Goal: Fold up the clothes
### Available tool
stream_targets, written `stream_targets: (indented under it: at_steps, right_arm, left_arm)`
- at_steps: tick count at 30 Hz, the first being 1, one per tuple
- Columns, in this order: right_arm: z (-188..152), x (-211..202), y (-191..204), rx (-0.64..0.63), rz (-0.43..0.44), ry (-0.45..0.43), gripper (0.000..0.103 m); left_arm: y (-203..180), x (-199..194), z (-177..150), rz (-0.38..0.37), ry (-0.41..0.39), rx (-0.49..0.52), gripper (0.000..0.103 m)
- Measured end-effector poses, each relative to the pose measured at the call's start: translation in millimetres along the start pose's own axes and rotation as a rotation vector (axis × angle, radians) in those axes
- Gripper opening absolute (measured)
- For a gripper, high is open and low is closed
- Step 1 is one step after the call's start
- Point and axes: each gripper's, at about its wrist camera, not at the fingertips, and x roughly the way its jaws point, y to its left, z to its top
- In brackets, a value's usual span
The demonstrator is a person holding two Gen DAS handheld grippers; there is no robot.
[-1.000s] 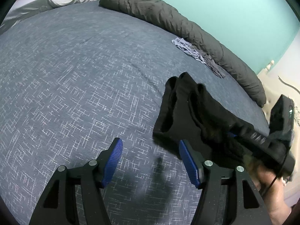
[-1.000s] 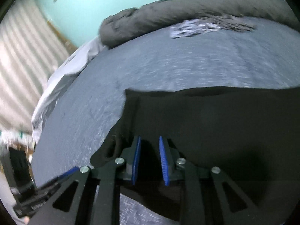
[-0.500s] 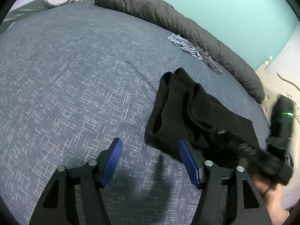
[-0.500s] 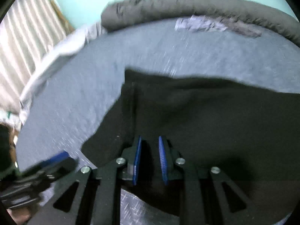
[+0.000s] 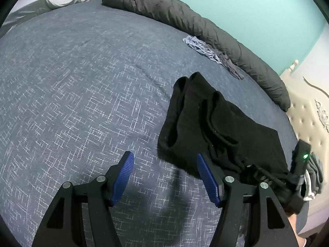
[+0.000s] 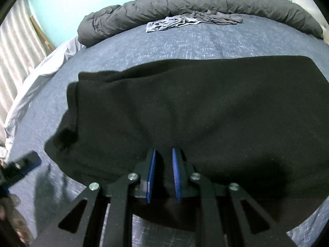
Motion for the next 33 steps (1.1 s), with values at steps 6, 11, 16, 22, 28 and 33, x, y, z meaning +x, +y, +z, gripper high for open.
stream_targets:
  at_steps: [6, 11, 16, 22, 28, 33]
  right_arm:
    - [6, -48, -34, 0.053, -0.049, -0.136, 0.014]
    - [-10, -35, -57, 0.095, -0.054, -0.074, 0.015]
    - [-20, -18, -57, 0.059, -0.071, -0.058, 0.015]
    - [-4, -28, -52, 0.038, -0.080, -0.009, 0.015]
    - [-8, -19, -49, 0.046, -0.122, 0.003, 0.014]
    - [-9, -7, -47, 0.040, -0.167, 0.015, 0.014]
  left_arm:
    - [2, -3, 1, -0.005, -0.007, -0.005, 0.068]
    - [-2, 0, -1, -0.005, 0.000, 0.004, 0.068]
    - [-7, 2, -2, -0.007, 0.005, 0.010, 0.069]
    - [-9, 2, -4, -0.018, 0.012, 0.014, 0.069]
    - [-5, 1, -4, -0.033, 0.014, -0.013, 0.072]
    - [-6, 4, -6, -0.041, 0.022, -0.029, 0.075]
